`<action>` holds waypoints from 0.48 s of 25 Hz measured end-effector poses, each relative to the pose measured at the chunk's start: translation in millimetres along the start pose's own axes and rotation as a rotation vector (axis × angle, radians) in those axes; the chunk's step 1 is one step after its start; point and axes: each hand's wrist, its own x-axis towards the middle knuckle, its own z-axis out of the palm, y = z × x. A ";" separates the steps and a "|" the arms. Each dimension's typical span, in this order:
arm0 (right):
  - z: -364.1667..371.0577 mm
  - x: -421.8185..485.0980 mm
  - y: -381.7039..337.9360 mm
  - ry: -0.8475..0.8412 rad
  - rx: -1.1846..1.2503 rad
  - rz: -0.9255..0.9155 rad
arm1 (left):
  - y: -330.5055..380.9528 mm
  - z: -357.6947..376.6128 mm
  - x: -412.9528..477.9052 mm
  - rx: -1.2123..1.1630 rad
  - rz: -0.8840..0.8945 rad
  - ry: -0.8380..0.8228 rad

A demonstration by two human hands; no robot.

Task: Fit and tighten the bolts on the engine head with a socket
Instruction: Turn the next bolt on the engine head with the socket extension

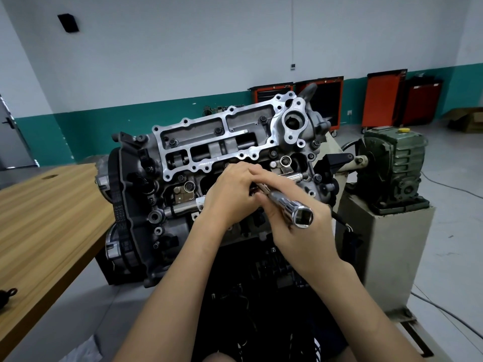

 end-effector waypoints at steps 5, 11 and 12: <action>-2.3 6.9 6.0 0.069 -0.044 0.023 | 1.5 -0.9 1.3 0.034 0.042 -0.015; -1.9 4.3 3.1 -0.015 -0.021 0.007 | 0.9 -0.4 0.4 -0.037 0.012 0.015; -4.1 6.1 4.8 0.004 -0.019 0.015 | 0.3 0.1 1.5 -0.018 0.026 0.004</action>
